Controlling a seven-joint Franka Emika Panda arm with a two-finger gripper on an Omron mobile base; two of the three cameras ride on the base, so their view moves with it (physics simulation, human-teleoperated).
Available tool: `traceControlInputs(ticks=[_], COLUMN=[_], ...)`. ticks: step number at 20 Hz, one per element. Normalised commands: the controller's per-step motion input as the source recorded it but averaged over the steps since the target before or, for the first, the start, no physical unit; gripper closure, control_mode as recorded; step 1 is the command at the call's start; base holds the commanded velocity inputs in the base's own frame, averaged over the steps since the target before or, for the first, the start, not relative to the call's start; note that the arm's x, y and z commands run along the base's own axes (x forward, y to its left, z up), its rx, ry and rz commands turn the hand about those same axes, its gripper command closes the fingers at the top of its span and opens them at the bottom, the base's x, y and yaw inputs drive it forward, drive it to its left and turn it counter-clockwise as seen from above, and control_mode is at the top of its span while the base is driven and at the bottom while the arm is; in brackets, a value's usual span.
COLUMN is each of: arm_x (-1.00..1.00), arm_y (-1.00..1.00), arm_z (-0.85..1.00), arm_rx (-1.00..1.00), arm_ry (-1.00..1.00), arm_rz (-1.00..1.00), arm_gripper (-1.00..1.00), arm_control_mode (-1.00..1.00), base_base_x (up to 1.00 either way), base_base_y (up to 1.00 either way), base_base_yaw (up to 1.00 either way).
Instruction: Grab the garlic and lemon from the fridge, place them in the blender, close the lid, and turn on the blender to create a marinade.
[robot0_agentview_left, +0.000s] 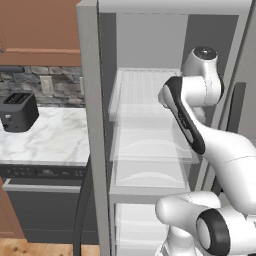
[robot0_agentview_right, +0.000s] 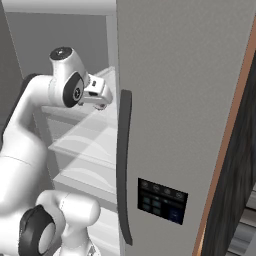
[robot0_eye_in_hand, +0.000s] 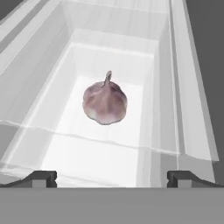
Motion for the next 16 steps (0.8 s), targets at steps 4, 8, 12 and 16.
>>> traceControlInputs(ticks=[4,8,12,16], arm_x=[0.49,0.42,0.44,0.46], arm_y=[0.0,0.0,0.0,0.0], arm_z=[-0.25,-0.4,-0.29,-0.22], arm_rx=[0.0,0.0,0.0,0.0], arm_ry=[0.0,0.0,0.01,0.0], arm_rz=[0.0,0.0,0.0,0.0], arm_gripper=[-1.0,-1.0,-1.0,-1.0], arm_control_mode=[-1.0,-1.0,-1.0,-1.0], base_base_x=[0.0,0.0,0.0,0.0], base_base_y=[0.0,0.0,0.0,0.0], base_base_yaw=[0.0,0.0,0.0,0.0])
